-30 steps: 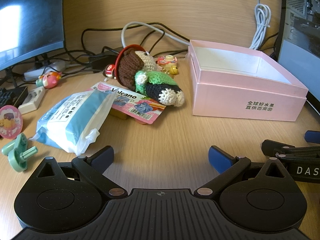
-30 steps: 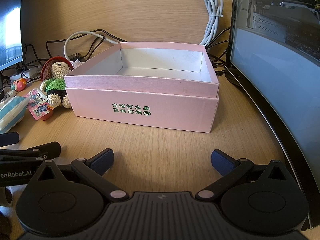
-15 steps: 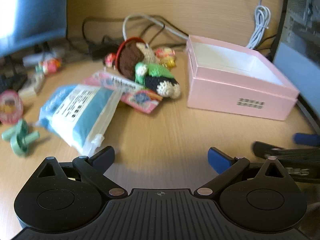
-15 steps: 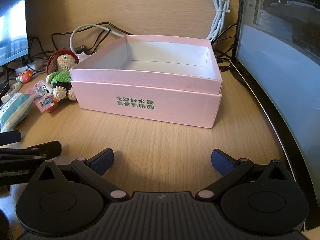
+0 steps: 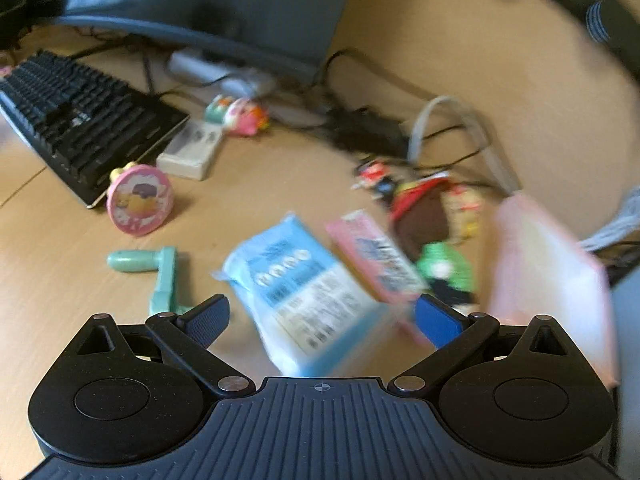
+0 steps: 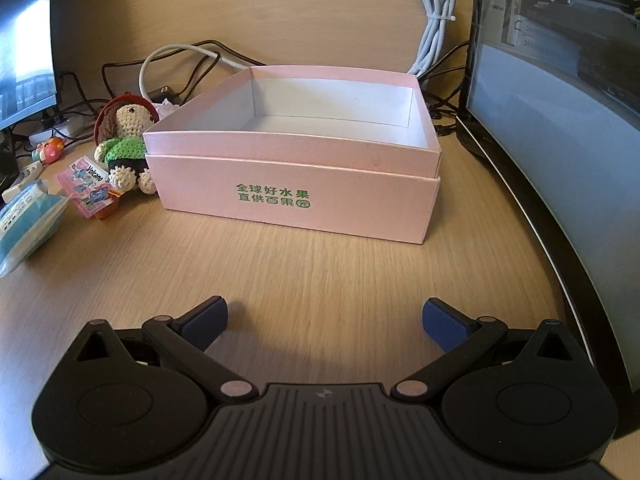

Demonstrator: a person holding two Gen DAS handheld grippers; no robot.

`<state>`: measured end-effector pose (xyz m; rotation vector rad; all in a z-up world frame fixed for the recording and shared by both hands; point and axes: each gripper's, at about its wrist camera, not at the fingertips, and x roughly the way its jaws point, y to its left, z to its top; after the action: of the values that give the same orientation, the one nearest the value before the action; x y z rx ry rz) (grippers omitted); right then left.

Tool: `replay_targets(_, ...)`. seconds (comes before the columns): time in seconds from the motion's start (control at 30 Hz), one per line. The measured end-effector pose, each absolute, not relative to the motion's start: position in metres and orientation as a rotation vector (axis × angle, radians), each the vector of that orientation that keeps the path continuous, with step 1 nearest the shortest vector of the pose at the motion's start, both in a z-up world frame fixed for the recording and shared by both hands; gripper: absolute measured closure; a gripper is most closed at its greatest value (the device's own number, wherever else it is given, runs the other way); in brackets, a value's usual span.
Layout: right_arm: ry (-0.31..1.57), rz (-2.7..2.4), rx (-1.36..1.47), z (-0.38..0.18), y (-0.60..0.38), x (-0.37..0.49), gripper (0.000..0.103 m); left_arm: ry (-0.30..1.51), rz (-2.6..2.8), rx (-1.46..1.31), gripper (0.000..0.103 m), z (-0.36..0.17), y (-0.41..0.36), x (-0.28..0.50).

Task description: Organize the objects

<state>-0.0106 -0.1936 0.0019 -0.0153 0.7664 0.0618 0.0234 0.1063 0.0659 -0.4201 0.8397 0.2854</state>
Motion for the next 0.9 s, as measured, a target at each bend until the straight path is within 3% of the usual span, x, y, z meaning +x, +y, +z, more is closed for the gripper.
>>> replay_targets(0.3, 0.787, 0.1, -0.031, 0.004, -0.194, -0.015, 0.0, 0.9, 0.296, -0.318, 0.005, 0.035, 0.097, 0.055)
replay_targets(0.33, 0.789, 0.103, -0.031, 0.004, -0.195, -0.016, 0.0, 0.887, 0.296, -0.296, 0.016, 0.035, 0.096, 0.056)
replay_targets(0.37, 0.791, 0.101, -0.029, 0.005, -0.195, -0.017, 0.0, 0.877, 0.299, -0.264, 0.046, 0.034, 0.093, 0.056)
replay_targets(0.67, 0.655, 0.227, -0.089, 0.049, -0.146, -0.009, 0.0, 0.752, 0.126, -0.374, 0.046, 0.065, 0.137, -0.012)
replay_targets(0.9, 0.608, 0.513, -0.186, 0.074, -0.013, 0.002, 0.0, 0.68, 0.198, -0.325, 0.046, 0.099, 0.239, -0.102)
